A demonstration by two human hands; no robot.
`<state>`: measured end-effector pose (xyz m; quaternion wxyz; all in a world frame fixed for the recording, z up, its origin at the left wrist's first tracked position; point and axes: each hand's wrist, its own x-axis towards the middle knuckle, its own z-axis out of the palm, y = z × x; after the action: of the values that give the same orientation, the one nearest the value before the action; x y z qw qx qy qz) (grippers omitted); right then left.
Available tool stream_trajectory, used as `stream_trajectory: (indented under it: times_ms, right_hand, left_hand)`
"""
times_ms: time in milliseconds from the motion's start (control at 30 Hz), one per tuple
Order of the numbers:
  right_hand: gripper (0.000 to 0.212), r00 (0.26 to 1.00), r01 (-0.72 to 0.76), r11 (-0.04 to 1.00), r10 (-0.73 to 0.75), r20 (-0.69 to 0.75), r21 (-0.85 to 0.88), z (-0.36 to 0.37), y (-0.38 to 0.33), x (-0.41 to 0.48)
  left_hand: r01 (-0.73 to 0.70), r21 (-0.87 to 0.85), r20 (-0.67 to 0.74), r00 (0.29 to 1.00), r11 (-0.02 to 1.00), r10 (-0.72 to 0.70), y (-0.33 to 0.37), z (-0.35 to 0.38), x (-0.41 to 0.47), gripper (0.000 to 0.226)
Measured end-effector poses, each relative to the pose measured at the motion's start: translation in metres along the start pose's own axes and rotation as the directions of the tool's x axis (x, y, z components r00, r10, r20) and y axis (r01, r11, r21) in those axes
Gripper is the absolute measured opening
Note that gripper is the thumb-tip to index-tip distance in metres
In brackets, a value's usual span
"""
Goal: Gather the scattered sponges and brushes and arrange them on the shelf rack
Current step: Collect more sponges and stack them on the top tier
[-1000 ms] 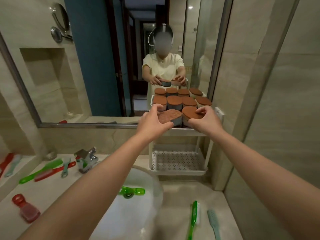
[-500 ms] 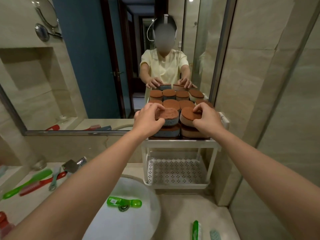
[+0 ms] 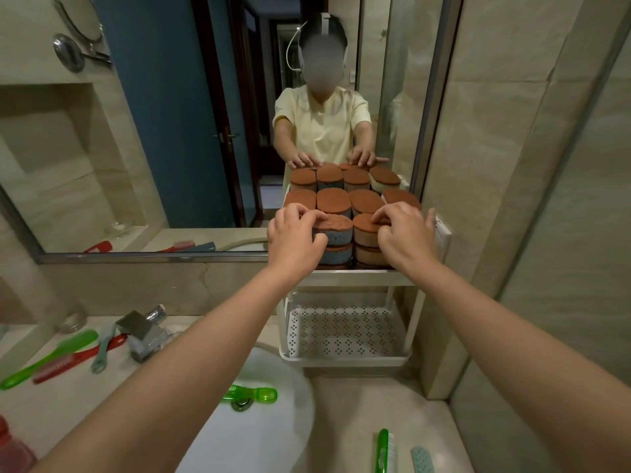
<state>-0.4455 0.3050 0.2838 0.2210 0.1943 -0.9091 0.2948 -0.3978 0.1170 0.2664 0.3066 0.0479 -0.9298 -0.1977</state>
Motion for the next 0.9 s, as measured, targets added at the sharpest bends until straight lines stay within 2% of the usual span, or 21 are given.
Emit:
stream_trajectory:
  times_ms: [100,200,400,500,667,900]
  right_hand:
    - [0.029,0.992,0.038,0.996,-0.029,-0.120,0.076,-0.001,-0.009,-0.002]
    - [0.029,0.967,0.177,0.962,-0.131,-0.219,0.206,0.002,-0.029,-0.010]
    - [0.036,0.935,0.353,0.849,-0.302,-0.187,0.393,0.032,-0.088,-0.035]
    - [0.038,0.925,0.373,0.799,-0.358,-0.125,0.472,0.056,-0.120,-0.051]
    - [0.037,0.904,0.299,0.748,-0.422,0.076,0.592,0.103,-0.176,-0.088]
    - [0.039,0.788,0.204,0.699,-0.533,0.308,0.686,0.156,-0.248,-0.160]
  left_hand:
    - [0.007,-0.042,-0.019,1.000,0.999,-0.007,0.000,-0.009,-0.005,0.045]
    - [0.023,-0.104,-0.091,0.995,0.994,-0.032,-0.003,-0.020,-0.017,0.047]
    - [0.100,-0.315,-0.232,0.956,0.944,-0.178,-0.028,-0.052,-0.057,0.041]
    - [0.178,-0.378,-0.257,0.923,0.909,-0.287,-0.055,-0.071,-0.087,0.041]
    - [0.331,-0.351,-0.300,0.846,0.876,-0.440,-0.105,-0.102,-0.145,0.039]
    - [0.530,-0.334,-0.355,0.696,0.780,-0.625,-0.154,-0.149,-0.242,0.036]
